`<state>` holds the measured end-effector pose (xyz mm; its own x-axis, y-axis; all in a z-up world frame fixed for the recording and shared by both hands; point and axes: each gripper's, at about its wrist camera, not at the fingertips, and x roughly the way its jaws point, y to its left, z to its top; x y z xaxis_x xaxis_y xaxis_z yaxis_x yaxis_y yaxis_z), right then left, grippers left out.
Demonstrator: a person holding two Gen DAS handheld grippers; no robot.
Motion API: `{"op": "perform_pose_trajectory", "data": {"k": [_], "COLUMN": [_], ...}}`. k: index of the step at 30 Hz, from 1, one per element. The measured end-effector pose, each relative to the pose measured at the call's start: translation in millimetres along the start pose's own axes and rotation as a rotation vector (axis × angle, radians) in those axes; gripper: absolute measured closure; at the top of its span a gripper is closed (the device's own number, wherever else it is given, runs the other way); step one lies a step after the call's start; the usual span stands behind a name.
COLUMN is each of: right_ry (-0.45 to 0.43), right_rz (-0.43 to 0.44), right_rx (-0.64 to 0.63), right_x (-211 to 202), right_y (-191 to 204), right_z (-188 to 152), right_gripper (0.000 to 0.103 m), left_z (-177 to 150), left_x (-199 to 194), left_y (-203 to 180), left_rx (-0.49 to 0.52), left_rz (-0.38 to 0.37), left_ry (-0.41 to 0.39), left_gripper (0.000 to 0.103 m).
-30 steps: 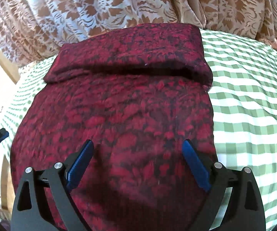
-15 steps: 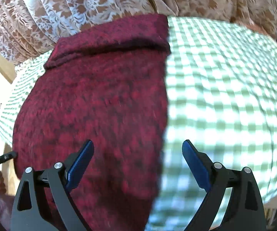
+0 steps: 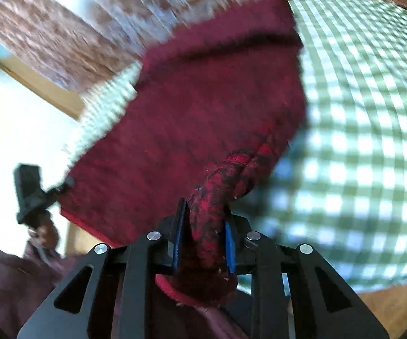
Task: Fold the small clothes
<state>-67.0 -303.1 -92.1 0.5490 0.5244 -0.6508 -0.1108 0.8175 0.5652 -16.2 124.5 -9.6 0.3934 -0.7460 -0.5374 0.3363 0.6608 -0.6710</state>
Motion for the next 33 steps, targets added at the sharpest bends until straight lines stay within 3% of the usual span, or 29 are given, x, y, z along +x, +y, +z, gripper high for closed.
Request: {"op": "perform_pose_trajectory", "data": {"k": [4, 7, 16, 19, 22, 24, 26, 27, 30, 33], "right_ry": [-0.098, -0.156, -0.178, -0.159, -0.151, -0.161, -0.217, -0.238, -0.266, -0.268], "right_rz": [0.068, 0.064, -0.005, -0.034, 0.006, 0.074, 0.089, 0.065, 0.069, 0.041], "right_rx": [0.072, 0.144, 0.265, 0.292, 0.324, 0.365, 0.376, 0.378, 0.413, 0.387], "right_x": [0.0, 9.2, 45.4, 57.2, 63.6, 63.5, 55.7, 52.0, 40.0, 28.6], "right_y": [-6.3, -21.9, -56.9, -68.7, -74.5, -78.3, -77.8, -77.3, -82.1, -80.5], "right_z": [32.0, 53.3, 106.0, 116.1, 123.6, 125.2, 126.5, 127.2, 125.1, 113.9], "right_gripper": [0.080, 0.080, 0.080, 0.080, 0.064, 0.042, 0.014, 0.007, 0.007, 0.007], "left_z": [41.4, 72.8, 135.9, 144.4, 145.8, 148.7, 151.6, 152.8, 146.6, 125.5], "left_x": [6.3, 21.9, 96.4, 107.2, 103.3, 93.6, 76.1, 68.4, 44.2, 39.5], "left_y": [-0.6, 3.0, 44.6, 55.0, 66.7, 74.5, 82.9, 87.1, 87.4, 83.1], "left_rx": [-0.053, -0.089, -0.283, -0.336, -0.418, -0.454, -0.477, -0.482, -0.388, -0.263], "left_rz": [-0.064, -0.049, 0.064, 0.069, -0.006, -0.033, -0.027, -0.015, 0.103, 0.179], "left_ry": [-0.074, -0.102, -0.041, -0.025, -0.038, -0.087, -0.143, -0.161, -0.207, -0.176], "left_gripper": [0.091, 0.091, 0.086, 0.077, 0.045, 0.017, 0.017, 0.017, 0.017, 0.017]}}
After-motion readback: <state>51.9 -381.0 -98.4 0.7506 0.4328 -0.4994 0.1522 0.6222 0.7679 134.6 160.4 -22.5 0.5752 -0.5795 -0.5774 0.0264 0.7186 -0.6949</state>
